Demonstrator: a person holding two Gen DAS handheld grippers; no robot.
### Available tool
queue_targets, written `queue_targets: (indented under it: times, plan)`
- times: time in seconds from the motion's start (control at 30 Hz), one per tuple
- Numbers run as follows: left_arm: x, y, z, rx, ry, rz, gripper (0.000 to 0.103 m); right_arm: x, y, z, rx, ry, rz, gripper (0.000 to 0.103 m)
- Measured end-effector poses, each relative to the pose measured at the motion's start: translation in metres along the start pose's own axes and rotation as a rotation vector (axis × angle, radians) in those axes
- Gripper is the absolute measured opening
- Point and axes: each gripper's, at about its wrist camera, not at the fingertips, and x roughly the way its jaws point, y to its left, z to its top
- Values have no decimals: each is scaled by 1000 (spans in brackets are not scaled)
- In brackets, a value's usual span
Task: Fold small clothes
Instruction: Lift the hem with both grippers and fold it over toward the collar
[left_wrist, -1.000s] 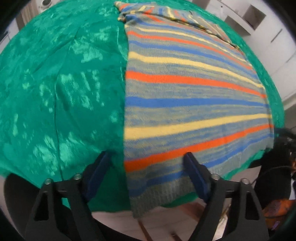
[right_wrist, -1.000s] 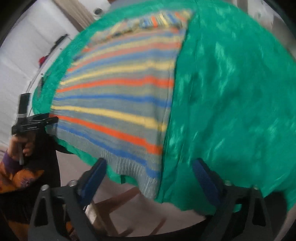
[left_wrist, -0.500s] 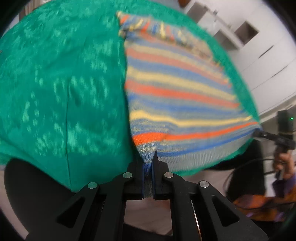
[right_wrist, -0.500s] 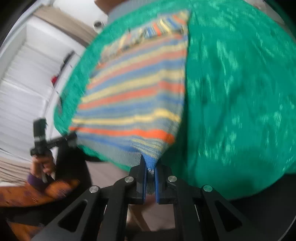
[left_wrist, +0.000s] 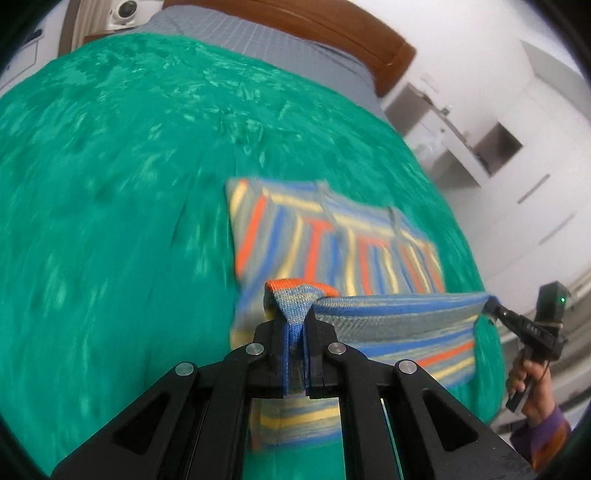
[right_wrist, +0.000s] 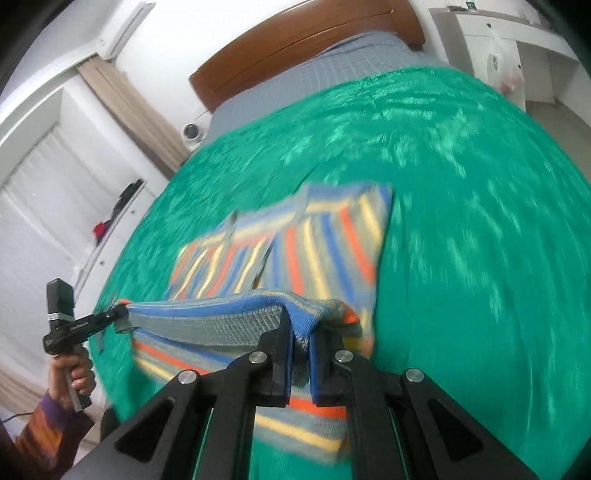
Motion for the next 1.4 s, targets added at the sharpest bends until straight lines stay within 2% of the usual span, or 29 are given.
queue_targets:
  times: [0.13,0.27,0.37,0.4,0.43,0.5,0.57,0.67,0.73,0.8,0.87,0.9,0.97,1.0,1.03,1.07,1.1,1.17,1.27,1.3,1.37,1.4]
  plan:
    - [45,8,43,-25,27,52,4,55,-18,49,24,16,-38,7]
    - [82,16,68,-49,49,97,4,98,-32,81,54,37,-47,7]
    - [103,24,86,-71,46,148,13,131,-47,100,111,41,-31,8]
    - [107,27,92,-90,38,168,29,139,-50,101,136,33,-18,9]
    - [109,32,100,-113,26,185,57,143,-53,102,152,22,-19,11]
    - [99,40,109,-160,-34,201,79,148,-59,105,183,-2,-16,16]
    - [83,44,112,-181,-92,190,80,143,-59,107,180,-29,-27,25]
    - [64,39,106,-140,-118,175,81,121,-51,109,126,-83,-75,36]
    - [55,29,93,-83,-100,159,81,113,-46,111,97,-81,-75,37]
    - [49,10,70,2,-51,109,82,103,-35,106,54,-36,-40,38]
    - [46,-2,46,70,-13,89,83,94,-21,90,-2,28,1,49]
    - [45,-9,22,127,25,93,83,91,-15,82,-29,51,19,52]
    - [45,-14,-8,199,77,152,80,84,0,53,-109,123,54,54]
    - [51,-12,-31,243,129,241,68,83,6,37,-147,157,57,54]
    - [56,-7,-41,250,162,276,54,81,6,24,-171,179,51,54]
    - [57,2,-52,234,183,283,54,80,6,9,-192,204,33,53]
    - [51,8,-59,214,154,278,53,81,0,-9,-201,240,-13,51]
    - [45,8,-62,221,149,307,51,83,-15,-34,-193,293,-132,50]
    - [34,5,-64,196,134,324,51,53,-37,-49,-94,221,-135,49]
    - [29,5,-66,184,123,332,53,43,-39,-52,-71,195,-142,49]
    - [12,6,-71,164,80,341,60,24,-37,-62,-61,144,-161,51]
    - [5,3,-76,160,56,344,71,14,-36,-68,-69,114,-178,51]
